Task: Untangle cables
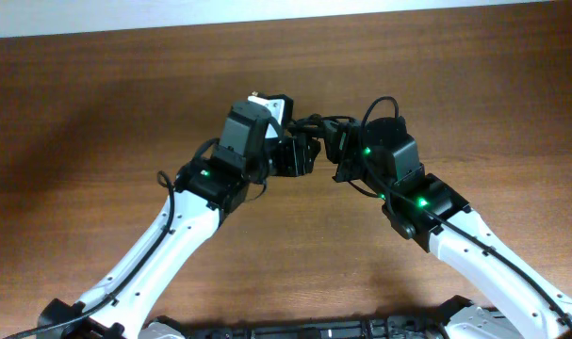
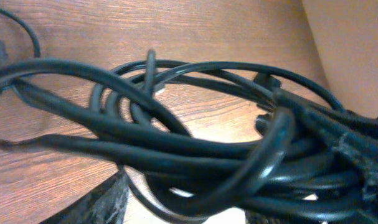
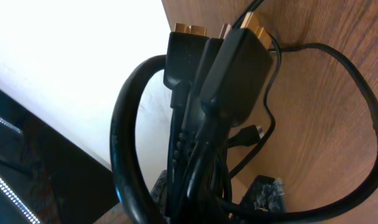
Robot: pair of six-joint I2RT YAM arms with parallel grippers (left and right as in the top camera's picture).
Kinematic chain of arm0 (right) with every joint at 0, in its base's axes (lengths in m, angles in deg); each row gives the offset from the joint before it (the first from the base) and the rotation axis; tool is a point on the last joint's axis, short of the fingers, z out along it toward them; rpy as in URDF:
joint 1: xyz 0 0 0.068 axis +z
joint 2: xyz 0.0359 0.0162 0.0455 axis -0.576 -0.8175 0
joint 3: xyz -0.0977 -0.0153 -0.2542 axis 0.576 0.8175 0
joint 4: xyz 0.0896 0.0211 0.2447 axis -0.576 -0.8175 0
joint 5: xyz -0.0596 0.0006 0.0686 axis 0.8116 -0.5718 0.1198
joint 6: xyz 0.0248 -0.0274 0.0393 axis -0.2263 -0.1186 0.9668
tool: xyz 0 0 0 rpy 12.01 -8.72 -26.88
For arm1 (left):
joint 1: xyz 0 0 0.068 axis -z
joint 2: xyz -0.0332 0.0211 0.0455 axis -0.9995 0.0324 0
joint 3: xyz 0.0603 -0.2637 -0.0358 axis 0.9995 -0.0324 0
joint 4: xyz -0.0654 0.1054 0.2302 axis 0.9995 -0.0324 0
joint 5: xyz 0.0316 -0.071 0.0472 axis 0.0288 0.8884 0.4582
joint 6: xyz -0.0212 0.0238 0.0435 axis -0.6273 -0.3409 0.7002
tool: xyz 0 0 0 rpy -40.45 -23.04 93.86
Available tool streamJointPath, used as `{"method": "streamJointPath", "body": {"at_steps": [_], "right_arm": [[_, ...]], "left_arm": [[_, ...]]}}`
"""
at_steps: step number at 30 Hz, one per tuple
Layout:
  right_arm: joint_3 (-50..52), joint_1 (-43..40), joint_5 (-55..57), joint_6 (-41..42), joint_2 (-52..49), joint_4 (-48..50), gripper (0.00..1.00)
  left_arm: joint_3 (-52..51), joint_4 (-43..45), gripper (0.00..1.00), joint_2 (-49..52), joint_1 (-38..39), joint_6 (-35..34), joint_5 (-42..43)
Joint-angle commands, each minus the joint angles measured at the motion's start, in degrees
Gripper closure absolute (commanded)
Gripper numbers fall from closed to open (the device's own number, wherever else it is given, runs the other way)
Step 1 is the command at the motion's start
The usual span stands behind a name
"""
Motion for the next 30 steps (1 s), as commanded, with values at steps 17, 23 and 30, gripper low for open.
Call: {"method": "streamJointPath", "body": {"at_steps": [17, 23, 30], "right_arm": [[-0.68, -13.92, -3.08, -31.04, 0.2, 0.44, 0.96], [-0.68, -13.97, -48.7, -95.93, 0.2, -0.72, 0.96], [-0.68, -13.99, -63.34, -107.73, 0.07, -3.45, 0.96]], "left_arm": [[0.72, -30.18, 0.95, -8.24, 1.81, 20.65, -19.52], [2.4, -23.23, 0.01, -10.47, -10.73, 0.37, -29.51], [2.49, -19.52, 0.1, -13.75, -22.1, 44.5, 26.95]]}}
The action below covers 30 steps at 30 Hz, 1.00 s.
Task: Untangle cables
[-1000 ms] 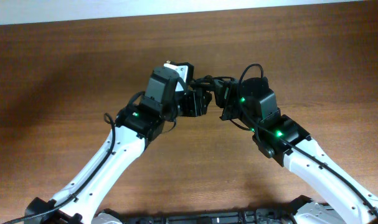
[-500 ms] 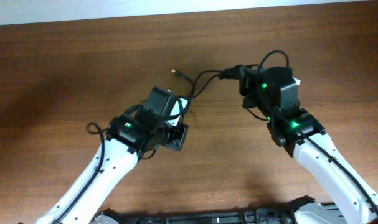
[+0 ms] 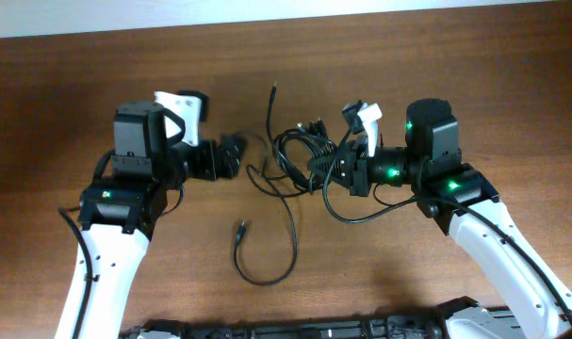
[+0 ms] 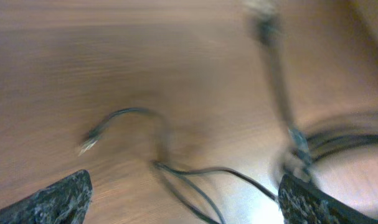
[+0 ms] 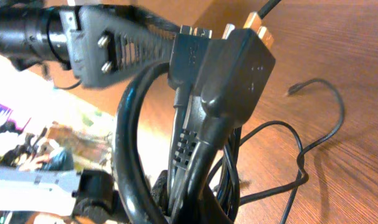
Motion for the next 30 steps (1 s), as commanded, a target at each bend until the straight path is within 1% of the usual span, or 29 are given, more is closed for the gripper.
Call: {"method": "streamJointPath", "body": {"at_steps": [1, 3, 5, 7, 9, 10, 11, 12, 14, 15, 16, 17, 19, 20, 21, 22, 23, 24, 26, 27, 28, 29, 30], "right_arm": [[-0.68, -0.07, -5.07, -1.01, 0.37, 0.26, 0.96], [-0.68, -0.11, -5.11, 2.86, 0.37, 0.9, 0.96], [-0.68, -0.09, -5.44, 5.64, 0.35, 1.2, 0.96], [-0.68, -0.04, -8.13, 6.23, 0.35, 3.93, 0.96], [-0.68, -0.04, -8.98, 10.75, 0.35, 8.28, 0.96], [-0.68, -0.04, -10.16, 10.95, 0.35, 9.35, 0.96], [-0.68, -0.04, -10.75, 10.97, 0.35, 9.31, 0.96], [-0.68, -0.04, -11.52, 11.02, 0.35, 9.27, 0.96], [-0.68, 0.0, -11.54, 11.37, 0.35, 8.72, 0.96], [-0.68, 0.0, -11.52, 11.37, 0.33, 8.15, 0.96], [-0.68, 0.0, -11.52, 11.37, 0.33, 8.17, 0.96], [-0.68, 0.0, -11.45, 11.34, 0.33, 8.17, 0.96], [-0.68, 0.0, -11.15, 11.34, 0.33, 8.2, 0.96], [-0.68, 0.0, -10.93, 11.34, 0.33, 8.22, 0.96], [-0.68, 0.0, -9.53, 11.34, 0.33, 8.2, 0.96], [-0.68, 0.0, -9.05, 11.34, 0.33, 8.37, 0.96], [-0.68, 0.0, -9.14, 11.37, 0.33, 8.37, 0.96], [-0.68, 0.0, -9.14, 11.37, 0.33, 8.37, 0.96], [-0.68, 0.0, -9.42, 12.11, 0.33, 8.37, 0.96], [-0.68, 0.0, -10.23, 13.38, 0.33, 8.39, 0.96], [-0.68, 0.0, -11.37, 13.51, 0.33, 8.39, 0.96], [-0.68, 0.0, -12.17, 13.55, 0.33, 8.39, 0.96], [-0.68, 0.0, -13.51, 13.55, 0.33, 8.39, 0.96]], "left_arm": [[0.72, -2.38, 0.13, -0.22, -0.46, 21.4, 25.38], [0.17, -4.15, 0.11, -0.11, -0.44, 21.49, 25.86], [0.13, -4.39, 0.09, 0.48, -0.26, 21.49, 28.55], [0.13, -4.2, 0.09, 1.68, 1.03, 21.49, 28.63], [0.09, -2.97, 0.14, 3.89, 2.32, 21.49, 28.24], [0.09, -2.16, 0.25, 5.51, 2.6, 21.46, 28.24], [0.09, -1.29, 0.3, 6.78, 2.6, 21.44, 28.26], [0.09, 0.39, 0.41, 8.02, 2.6, 20.5, 28.28], [0.09, 5.57, 0.62, 9.86, 2.6, 14.67, 28.28], [0.09, 7.3, 0.75, 9.86, 2.58, 13.18, 28.33], [0.11, 8.17, 0.96, 9.86, 2.56, 13.03, 28.48], [0.11, 8.35, 1.0, 9.86, 2.56, 13.03, 28.48], [0.11, 8.33, 1.0, 9.84, 2.47, 11.54, 28.74], [0.11, 8.04, 0.89, 9.84, 2.45, 11.52, 29.44], [0.11, 6.99, 0.36, 9.86, 2.45, 11.56, 30.21], [0.09, 4.79, 0.1, 9.86, 2.45, 11.61, 30.21], [0.09, 2.12, 0.01, 9.86, 2.45, 12.85, 30.21], [0.09, 0.44, 0.01, 9.86, 2.45, 14.99, 30.77], [0.0, 1.03, 0.0, 9.86, 2.45, 19.56, 37.55], [-0.02, 3.34, 0.06, 9.86, 2.49, 19.96, 39.82], [-0.02, 4.35, 0.15, 9.86, 2.51, 19.96, 39.82], [-0.02, 4.9, 0.2, 9.86, 2.54, 19.96, 39.82], [-0.02, 4.98, 0.22, 9.86, 2.67, 19.96, 39.82]]}}
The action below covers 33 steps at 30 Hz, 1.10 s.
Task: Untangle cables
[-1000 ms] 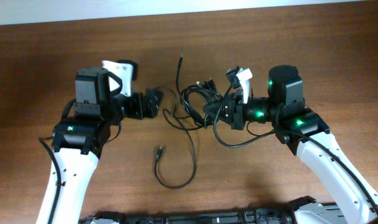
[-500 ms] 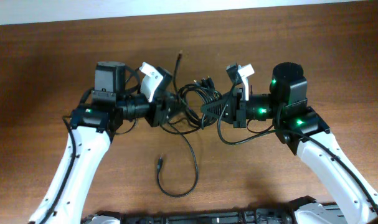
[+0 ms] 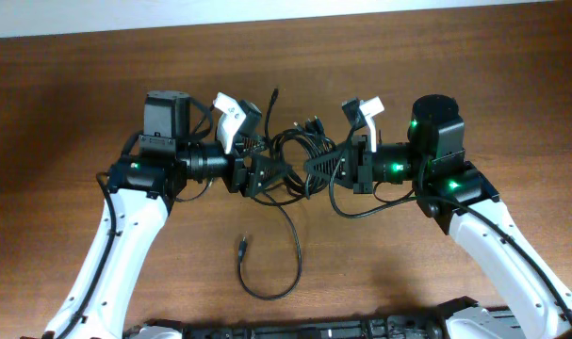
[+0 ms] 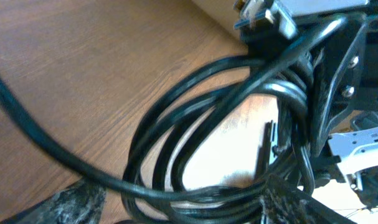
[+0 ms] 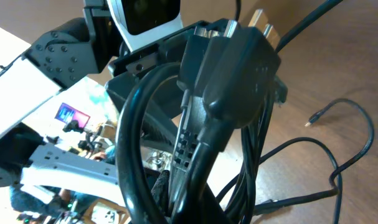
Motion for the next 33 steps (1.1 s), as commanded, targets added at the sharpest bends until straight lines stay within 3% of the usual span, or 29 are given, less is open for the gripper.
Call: {"method": "streamJointPath", "body": {"at_steps": [1, 4, 5, 6, 7, 10, 12, 14, 15, 17, 20, 22, 23, 25, 26, 28, 31, 33], "right_arm": [[-0.68, 0.04, -5.66, 0.72, 0.42, 0.39, 0.96], [-0.68, 0.98, -6.93, 1.31, 0.44, 0.74, 0.96], [-0.68, 1.88, -6.8, 1.31, 0.42, 1.66, 0.96], [-0.68, 2.34, -5.81, 1.29, 0.42, 2.62, 0.96], [-0.68, 2.32, -3.56, 1.25, 0.42, 2.29, 0.96], [-0.66, 2.32, 13.46, -1.75, 0.31, -4.35, 0.95], [-0.66, 2.32, 25.94, -1.75, 0.26, -10.71, 0.69], [-0.66, 2.6, 28.46, -1.73, 0.26, -14.62, 0.37], [-0.66, 3.61, 28.44, -1.75, 0.26, -14.73, 0.27], [-0.68, 7.89, 28.52, -2.19, 0.26, -12.61, 0.19], [-0.68, 13.53, 32.24, -12.46, 0.33, -2.43, 0.11], [-0.7, 13.31, 37.66, -14.25, 0.44, 3.06, 0.01], [-0.7, 12.76, 41.13, -14.21, 0.42, 6.84, 0.01], [-0.7, 12.37, 42.16, -14.23, 0.33, 10.4, 0.04], [-0.68, 12.37, 43.56, -14.25, 0.17, 9.92, 0.16], [-0.68, 12.37, 44.61, -14.27, -0.76, 9.79, 0.28], [-0.68, 12.37, 44.59, -15.72, -2.54, 9.33, 0.62], [-0.68, 12.37, 44.63, -15.74, -2.54, 9.18, 0.62]], "left_arm": [[0.04, 0.57, 0.21, 0.42, 0.59, 1.97, 3.13], [0.04, 1.03, 0.23, 0.48, 2.25, 1.99, 3.1], [0.04, 1.46, 0.36, 0.48, 2.93, 1.99, 3.08], [0.04, 1.55, 0.83, 0.48, 3.23, 1.97, 2.29], [0.04, 1.11, 1.0, 0.46, 2.97, 1.95, 0.04], [0.07, 0.92, 1.0, 0.17, -4.55, -3.72, -0.57], [0.07, 0.07, 1.0, 0.2, -10.49, -7.78, -0.57], [0.04, -1.86, 1.0, 0.2, -14.69, -10.1, -0.61], [0.04, -2.08, 1.0, 0.2, -14.82, -10.1, -0.61], [0.04, -2.12, 1.0, 0.2, -14.75, -10.19, -1.27], [0.04, -2.56, 1.0, 0.2, -12.98, -19.15, -9.88], [0.04, -2.62, 1.0, 0.2, -11.67, -19.08, -9.84], [0.04, -2.67, 1.0, 0.2, -10.56, -18.01, -9.7], [0.04, -2.73, 1.0, 0.2, -6.95, -9.2, -9.4], [0.04, -2.73, 1.0, 0.2, -5.57, -7.52, -9.4], [0.04, -2.75, 1.0, 0.2, -2.84, -5.73, -9.57], [0.04, -3.34, 1.0, 0.2, -0.94, -2.89, -9.6], [0.04, -4.2, 1.0, 0.2, -0.92, -2.89, -9.57]]}}
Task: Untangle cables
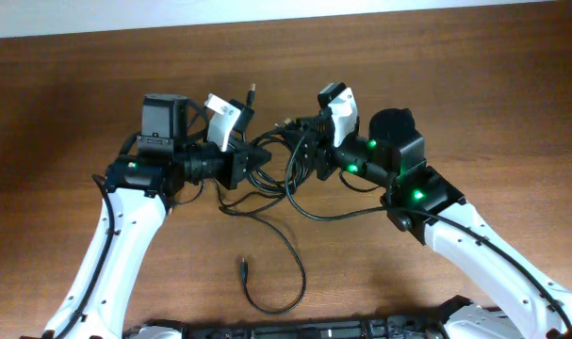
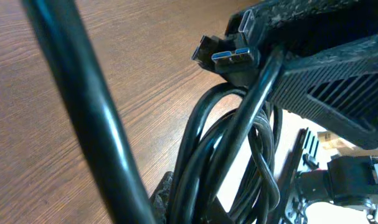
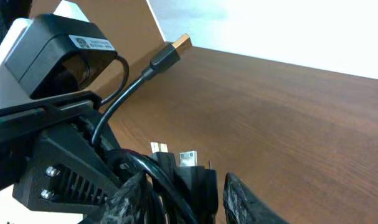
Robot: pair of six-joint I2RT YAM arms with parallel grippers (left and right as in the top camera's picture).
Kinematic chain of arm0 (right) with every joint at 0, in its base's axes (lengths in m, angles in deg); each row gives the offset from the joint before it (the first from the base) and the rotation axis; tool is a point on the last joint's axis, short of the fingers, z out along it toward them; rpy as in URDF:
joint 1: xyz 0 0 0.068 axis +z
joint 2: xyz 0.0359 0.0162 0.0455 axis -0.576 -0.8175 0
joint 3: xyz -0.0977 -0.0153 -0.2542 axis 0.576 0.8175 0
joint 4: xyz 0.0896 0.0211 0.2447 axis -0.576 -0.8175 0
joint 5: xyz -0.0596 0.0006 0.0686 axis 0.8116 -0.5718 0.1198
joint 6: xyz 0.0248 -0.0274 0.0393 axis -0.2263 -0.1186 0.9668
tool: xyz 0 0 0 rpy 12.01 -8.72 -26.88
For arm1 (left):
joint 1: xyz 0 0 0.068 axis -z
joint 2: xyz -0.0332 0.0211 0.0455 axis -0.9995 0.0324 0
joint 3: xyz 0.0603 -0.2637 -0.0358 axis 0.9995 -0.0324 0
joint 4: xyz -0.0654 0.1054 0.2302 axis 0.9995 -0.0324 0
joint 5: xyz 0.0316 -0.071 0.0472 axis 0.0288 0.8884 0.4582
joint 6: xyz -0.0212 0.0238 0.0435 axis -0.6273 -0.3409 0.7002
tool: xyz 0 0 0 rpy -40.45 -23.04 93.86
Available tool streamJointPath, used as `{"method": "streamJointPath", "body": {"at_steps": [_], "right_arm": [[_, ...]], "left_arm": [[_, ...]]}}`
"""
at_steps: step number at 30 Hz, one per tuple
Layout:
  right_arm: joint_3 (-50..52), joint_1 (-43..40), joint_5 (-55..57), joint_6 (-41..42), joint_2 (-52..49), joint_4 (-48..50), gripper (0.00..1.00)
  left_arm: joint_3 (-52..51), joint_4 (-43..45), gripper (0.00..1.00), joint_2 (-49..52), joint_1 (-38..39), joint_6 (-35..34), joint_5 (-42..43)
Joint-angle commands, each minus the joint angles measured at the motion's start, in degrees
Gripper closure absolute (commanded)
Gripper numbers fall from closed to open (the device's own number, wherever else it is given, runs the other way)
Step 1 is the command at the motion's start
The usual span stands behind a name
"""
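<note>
A tangle of black cables (image 1: 278,177) hangs between my two grippers at the middle of the table. My left gripper (image 1: 251,163) is shut on thick strands of it (image 2: 195,162); a blue-tongued USB plug (image 2: 229,57) shows just beyond. From the right, my right gripper (image 1: 302,158) is shut on the same bundle, with several plugs (image 3: 192,165) standing between its fingers (image 3: 245,199). A gold-tipped plug (image 3: 176,46) sticks up over the left gripper. One thin cable (image 1: 290,250) trails toward me, ending in a small plug (image 1: 242,270).
The brown wooden table (image 1: 474,85) ends at a pale wall along the far edge. Both white arms reach in from the near corners, and the thin cable's loop (image 1: 276,303) lies between them near the front.
My left gripper, open around the bundle before, is now shut on it. The right gripper has moved left and farther back with its plugs, close against the left one. A gold-tipped plug now sticks up.
First both grippers were pressed together at the bundle, mid-table. Then they stood apart, the right holding the bundle and the left open and clear, with a thin cable lying free toward the front. The left returned open to the bundle, and now grips it.
</note>
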Motion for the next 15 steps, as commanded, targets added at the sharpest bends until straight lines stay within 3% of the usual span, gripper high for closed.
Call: {"method": "streamJointPath", "body": {"at_steps": [1, 3, 4, 8, 9, 10, 11, 13, 15], "right_arm": [[-0.42, -0.17, 1.01, -0.81, -0.15, 0.09, 0.7], [-0.42, -0.17, 0.98, -0.74, -0.15, 0.39, 0.92], [-0.42, -0.17, 0.96, -0.52, -0.15, 1.05, 0.96], [-0.42, -0.17, 0.96, -0.52, -0.2, 1.16, 0.96], [-0.42, -0.17, 0.7, -0.55, -0.2, 1.01, 0.92], [-0.44, -0.33, -0.79, -0.81, 0.22, 1.01, 0.74], [-0.46, -0.33, -1.6, -3.37, 1.95, -1.84, 0.66], [-0.52, -0.33, -2.23, -12.61, 4.76, -8.07, 0.57], [-0.52, -0.09, -1.73, -18.95, 7.41, -13.99, 0.55]], "left_arm": [[0.17, -1.64, 1.0, 0.09, 0.07, 3.04, 1.11], [0.17, -4.22, 1.0, 0.09, 0.09, 6.4, 1.14], [0.17, -5.7, 1.0, 0.09, 0.09, 8.44, 1.16], [0.17, -8.26, 1.0, 0.09, 2.05, 13.6, 4.11], [0.17, -7.96, 1.0, 0.09, 2.43, 13.57, 3.54], [0.17, -7.89, 1.0, 0.09, 2.21, 13.51, -1.14], [0.17, -7.98, 1.0, 0.09, 2.05, 13.51, -4.09], [0.17, -8.15, 1.0, 0.09, 1.86, 13.51, -4.04], [0.17, -8.15, 1.0, 0.09, 1.92, 13.6, -4.04]]}}
